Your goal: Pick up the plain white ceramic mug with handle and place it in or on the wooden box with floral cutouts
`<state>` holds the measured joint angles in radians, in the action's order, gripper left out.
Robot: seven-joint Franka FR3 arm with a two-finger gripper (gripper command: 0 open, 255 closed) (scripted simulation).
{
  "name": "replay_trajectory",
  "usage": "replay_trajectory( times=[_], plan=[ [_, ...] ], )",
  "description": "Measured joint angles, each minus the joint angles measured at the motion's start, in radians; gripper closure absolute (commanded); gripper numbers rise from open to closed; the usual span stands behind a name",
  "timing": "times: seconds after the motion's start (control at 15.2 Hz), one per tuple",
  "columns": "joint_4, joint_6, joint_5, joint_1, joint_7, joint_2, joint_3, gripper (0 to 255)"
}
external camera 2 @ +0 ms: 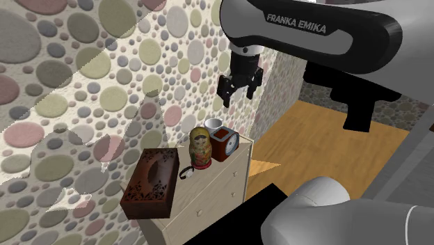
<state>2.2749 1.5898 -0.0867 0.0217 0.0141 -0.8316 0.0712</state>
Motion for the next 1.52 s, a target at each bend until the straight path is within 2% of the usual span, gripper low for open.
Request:
replay_trajectory(
  times=[0.26,0.73,1.12,1.52],
  plan=[
    [0.022,0.064,-0.004,0.004,0.012,0.045,0.013,0],
    [0.066,0.285,-0.011,0.017,0.056,0.227,0.061,0],
    [0.044,0.453,0.005,0.036,0.09,0.423,0.089,0],
    [-0.03,0.595,0.042,0.048,0.156,0.645,0.126,0]
  ],
)
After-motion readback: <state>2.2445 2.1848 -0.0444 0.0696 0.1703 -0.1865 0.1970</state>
